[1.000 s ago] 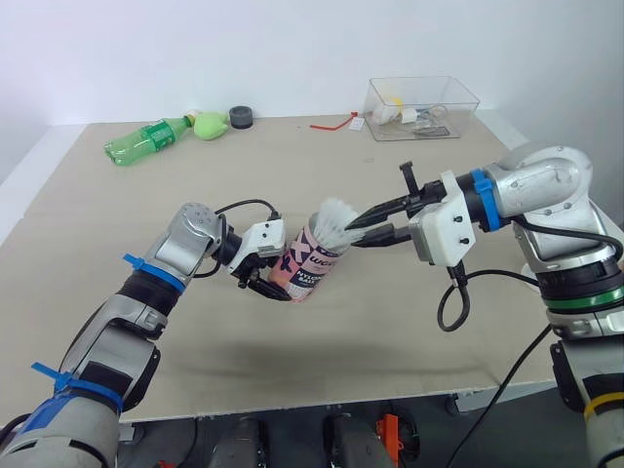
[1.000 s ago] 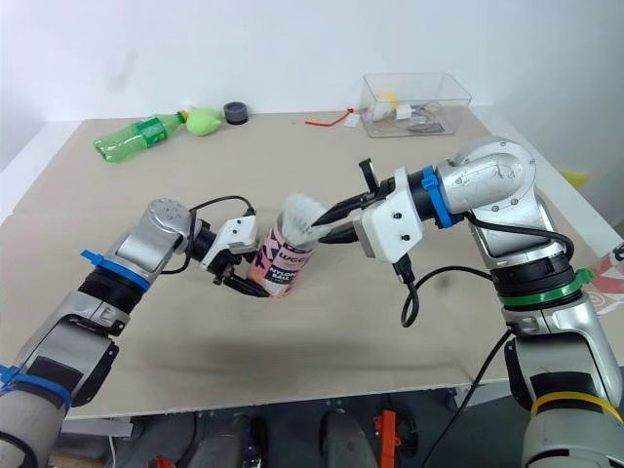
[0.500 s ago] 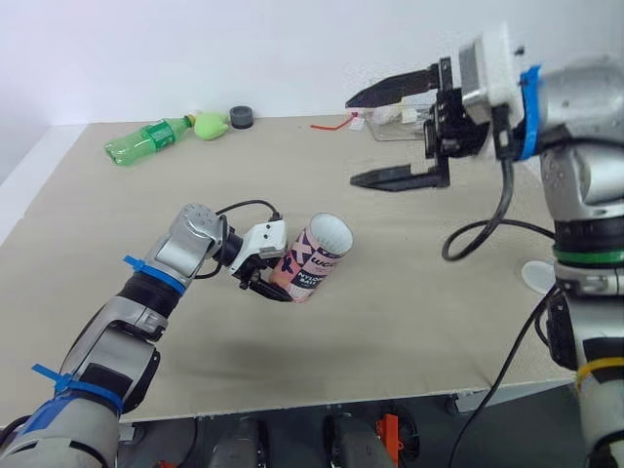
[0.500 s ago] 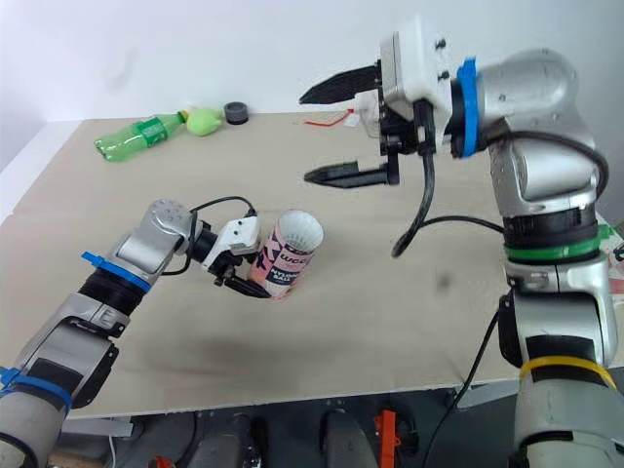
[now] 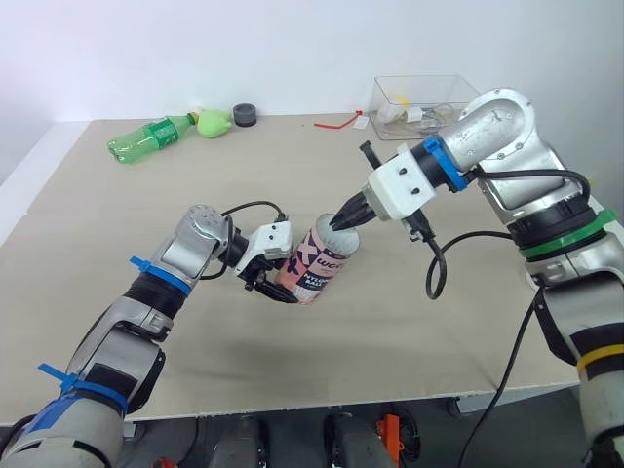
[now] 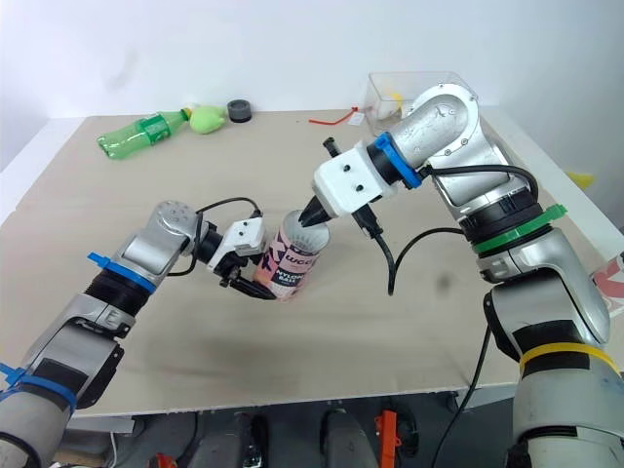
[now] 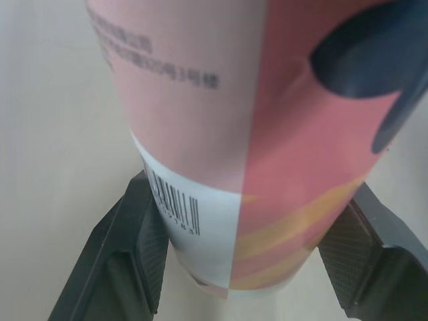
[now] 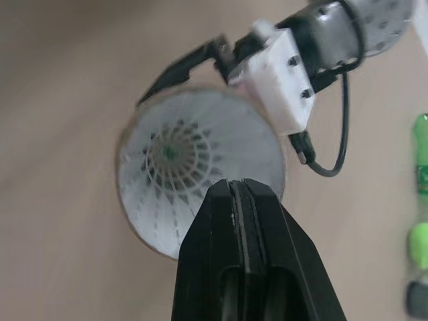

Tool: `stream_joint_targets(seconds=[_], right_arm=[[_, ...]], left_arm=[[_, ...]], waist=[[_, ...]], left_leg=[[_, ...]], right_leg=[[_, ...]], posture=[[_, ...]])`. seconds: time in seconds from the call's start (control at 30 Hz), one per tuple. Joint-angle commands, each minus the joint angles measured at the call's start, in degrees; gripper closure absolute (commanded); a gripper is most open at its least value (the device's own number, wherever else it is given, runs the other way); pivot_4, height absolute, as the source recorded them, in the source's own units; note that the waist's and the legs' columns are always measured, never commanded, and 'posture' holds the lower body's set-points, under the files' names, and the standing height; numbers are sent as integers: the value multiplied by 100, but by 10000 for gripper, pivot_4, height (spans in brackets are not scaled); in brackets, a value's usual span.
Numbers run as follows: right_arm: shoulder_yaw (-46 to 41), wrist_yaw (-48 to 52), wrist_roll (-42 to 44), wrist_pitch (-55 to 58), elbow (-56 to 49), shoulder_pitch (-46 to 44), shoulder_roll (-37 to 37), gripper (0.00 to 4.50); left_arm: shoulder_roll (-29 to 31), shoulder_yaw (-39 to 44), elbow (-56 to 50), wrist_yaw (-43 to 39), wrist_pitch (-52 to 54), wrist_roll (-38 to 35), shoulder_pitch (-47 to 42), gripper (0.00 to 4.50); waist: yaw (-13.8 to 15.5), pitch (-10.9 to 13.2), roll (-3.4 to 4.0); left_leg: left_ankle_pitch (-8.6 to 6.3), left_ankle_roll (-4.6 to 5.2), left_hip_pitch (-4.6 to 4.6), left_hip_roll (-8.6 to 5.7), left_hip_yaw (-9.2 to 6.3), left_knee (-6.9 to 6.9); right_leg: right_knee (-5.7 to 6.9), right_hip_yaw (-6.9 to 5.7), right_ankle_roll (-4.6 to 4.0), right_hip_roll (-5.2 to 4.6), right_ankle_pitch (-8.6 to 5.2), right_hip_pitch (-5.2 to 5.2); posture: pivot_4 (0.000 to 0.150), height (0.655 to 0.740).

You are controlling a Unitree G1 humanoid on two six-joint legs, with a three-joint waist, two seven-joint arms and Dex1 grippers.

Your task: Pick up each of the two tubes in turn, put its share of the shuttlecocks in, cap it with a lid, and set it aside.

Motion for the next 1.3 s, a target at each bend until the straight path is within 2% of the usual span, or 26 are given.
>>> stream_joint_targets(seconds=[0.03, 0.4, 0.63, 0.77, 0.9, 1.03, 1.17, 1.3], right_arm=[[283, 260, -326, -693, 105, -236, 100, 44812], [1094, 260, -851, -1361, 796, -344, 802, 44812], [1050, 260, -1052, -1545, 1357, -485, 1151, 44812], [869, 260, -443, -1099, 1168, -729, 913, 44812], [748, 260, 838, -26, 453, -841, 163, 44812], [512, 260, 1493, 705, 294, -995, -492, 44812], [-319, 260, 2102, 1868, 402, -854, -780, 44812], [-1674, -619, 2723, 3265, 464, -276, -632, 44812]], left_arm=[[29, 31, -146, -71, 64, -43, -86, 18123], [15, 51, -144, -117, 136, -59, -159, 18123], [24, 56, -219, -92, 186, -79, -110, 18123], [39, 56, -210, -80, 169, -82, -79, 18123], [49, 73, -168, -69, 131, -84, -57, 18123], [52, 65, -122, -81, 86, -84, -60, 18123], [-27, 113, 8, 49, -54, -87, -72, 18123], [-133, 215, -4, 306, -240, -150, 75, 18123]], waist=[[-1, 0, 0], [-2, 0, 0], [-6, 0, 0], [-5, 0, 0], [2, 2, 0], [4, 2, 0], [5, 2, -1], [9, 0, -4]], left_leg=[[0, 0, 0, 1, 0, 0], [1, -1, 0, 6, 0, 0], [6, -9, 9, 12, 1, 1], [12, -18, 11, 17, -1, 1], [13, -19, 2, 14, -1, 2], [5, -18, -11, 7, 2, -1], [2, -16, -11, 8, 2, -2], [2, -16, -10, 10, 1, 0]], right_leg=[[0, 0, 0, 1, 0, 0], [9, 0, -4, 6, -1, -5], [15, 0, -6, 13, 0, -2], [19, -1, -13, 17, 2, -2], [19, -1, -14, 10, 5, -10], [17, 1, -20, 0, 1, -22], [15, 0, -22, 0, -2, -23], [16, -2, -23, 0, 0, -21]], posture=[[1500, 7400], [1500, 7400], [1500, 7400], [1500, 7400], [1500, 7400], [1500, 7400], [1500, 7400], [1500, 7400]])
